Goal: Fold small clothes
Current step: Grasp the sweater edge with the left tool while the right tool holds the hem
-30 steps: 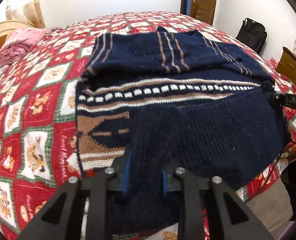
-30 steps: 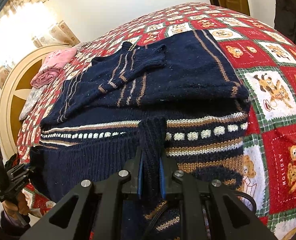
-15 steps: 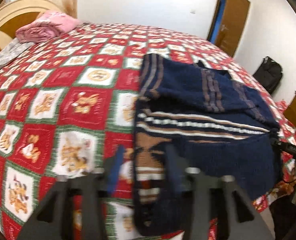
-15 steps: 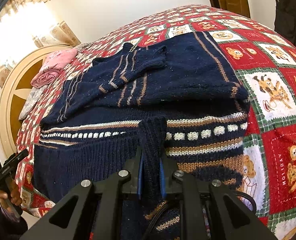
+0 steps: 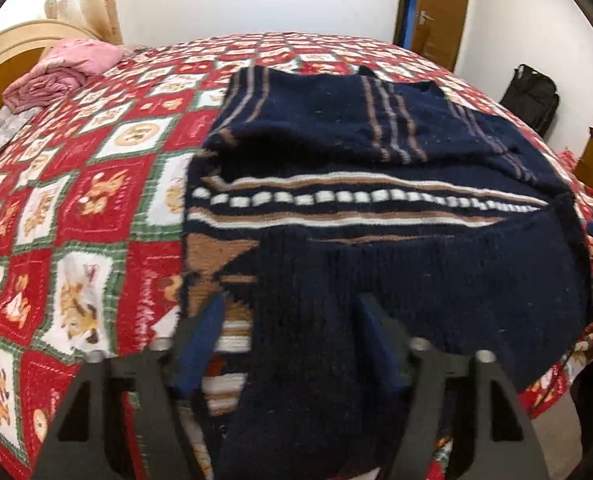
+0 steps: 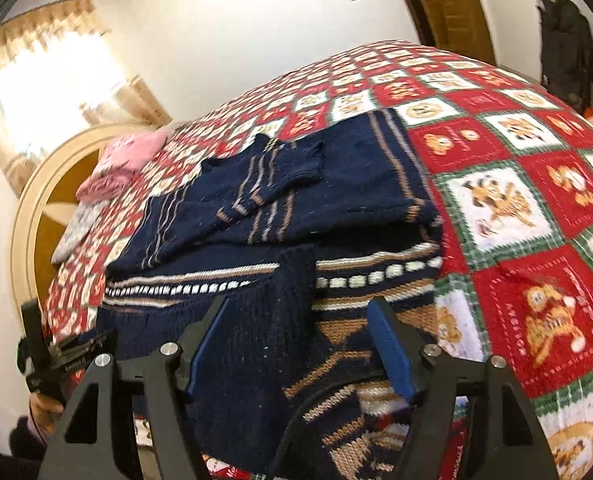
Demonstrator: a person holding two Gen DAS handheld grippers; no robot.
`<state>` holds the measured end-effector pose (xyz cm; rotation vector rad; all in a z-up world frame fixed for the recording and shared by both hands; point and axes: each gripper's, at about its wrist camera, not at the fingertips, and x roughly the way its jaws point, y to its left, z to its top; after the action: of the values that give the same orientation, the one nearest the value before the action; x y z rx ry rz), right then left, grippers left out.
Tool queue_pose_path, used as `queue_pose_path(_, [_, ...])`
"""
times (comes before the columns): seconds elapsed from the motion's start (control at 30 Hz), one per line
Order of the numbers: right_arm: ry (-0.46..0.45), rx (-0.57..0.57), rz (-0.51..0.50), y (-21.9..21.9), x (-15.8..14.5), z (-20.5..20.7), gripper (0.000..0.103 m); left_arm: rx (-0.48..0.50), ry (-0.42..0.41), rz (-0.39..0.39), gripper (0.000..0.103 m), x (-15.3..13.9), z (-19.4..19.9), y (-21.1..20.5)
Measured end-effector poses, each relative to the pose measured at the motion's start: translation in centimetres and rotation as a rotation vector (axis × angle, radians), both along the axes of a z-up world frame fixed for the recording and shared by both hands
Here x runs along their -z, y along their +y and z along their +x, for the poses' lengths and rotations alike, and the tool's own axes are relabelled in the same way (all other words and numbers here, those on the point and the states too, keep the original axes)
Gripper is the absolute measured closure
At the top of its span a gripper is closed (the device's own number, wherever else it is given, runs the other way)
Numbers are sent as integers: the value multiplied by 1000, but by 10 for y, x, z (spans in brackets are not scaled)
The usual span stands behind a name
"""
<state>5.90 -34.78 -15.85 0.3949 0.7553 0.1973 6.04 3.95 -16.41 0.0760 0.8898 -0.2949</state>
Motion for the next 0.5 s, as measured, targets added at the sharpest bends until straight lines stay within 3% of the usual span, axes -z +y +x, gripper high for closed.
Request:
queue_pose_path(0.07, [-1,-28,-45,12,2,4,33,5,-5,0,52,-1,-2,-3])
queue_pose_path(0.2, [86,-73,-142,38,22,20,35,17,-4,-23,72,0,-5,-9])
queue_pose_path(0.23, [92,-58,-189,43,25,19,50,15,-10,-18,72,0,-6,-11])
queue_pose_path(0.27, [82,-52,-232,45,25,17,72,16,-13,-13,74,0,-7,-12])
queue_pose_path(0.33, [77,-88,-222,47,20,13,87,21,-10,-28,85,-1,-8,-12])
queue_pose_path(0.5, [35,-98,-164,38,-6,2,89,20,-38,-28,90,-11,-12,-15])
